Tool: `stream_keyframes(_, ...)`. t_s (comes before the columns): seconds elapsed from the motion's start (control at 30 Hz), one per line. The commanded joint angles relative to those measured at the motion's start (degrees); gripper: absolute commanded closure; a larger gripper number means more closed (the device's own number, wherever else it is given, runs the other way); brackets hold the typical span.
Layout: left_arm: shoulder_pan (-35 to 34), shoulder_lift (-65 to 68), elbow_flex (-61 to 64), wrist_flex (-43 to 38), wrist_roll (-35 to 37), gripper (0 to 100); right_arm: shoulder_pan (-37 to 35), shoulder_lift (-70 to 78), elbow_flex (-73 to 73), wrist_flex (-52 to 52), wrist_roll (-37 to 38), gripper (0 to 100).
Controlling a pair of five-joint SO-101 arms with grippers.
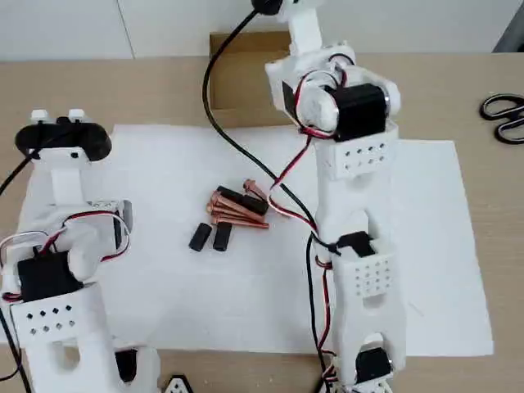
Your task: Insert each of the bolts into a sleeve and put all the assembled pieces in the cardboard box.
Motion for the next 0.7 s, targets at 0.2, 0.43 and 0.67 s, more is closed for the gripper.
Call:
stream_keyframes(0.2, -0.09, -1.23, 4.18, 0.26, -2.64, 83, -5.41, -22.64, 33.14, 0.84, -4.31, 96.6)
stream_keyframes(0.43, -0.18, -1.23, 5.23, 0.26, -2.64, 83, -10.95, -41.01, 63.47, 0.40, -5.63, 91.6)
stream_keyframes(0.67, -0.09, -1.23, 6.02, 0.18, -2.46, 83, -12.53, -40.57, 76.84, -4.97, -13.71, 84.5)
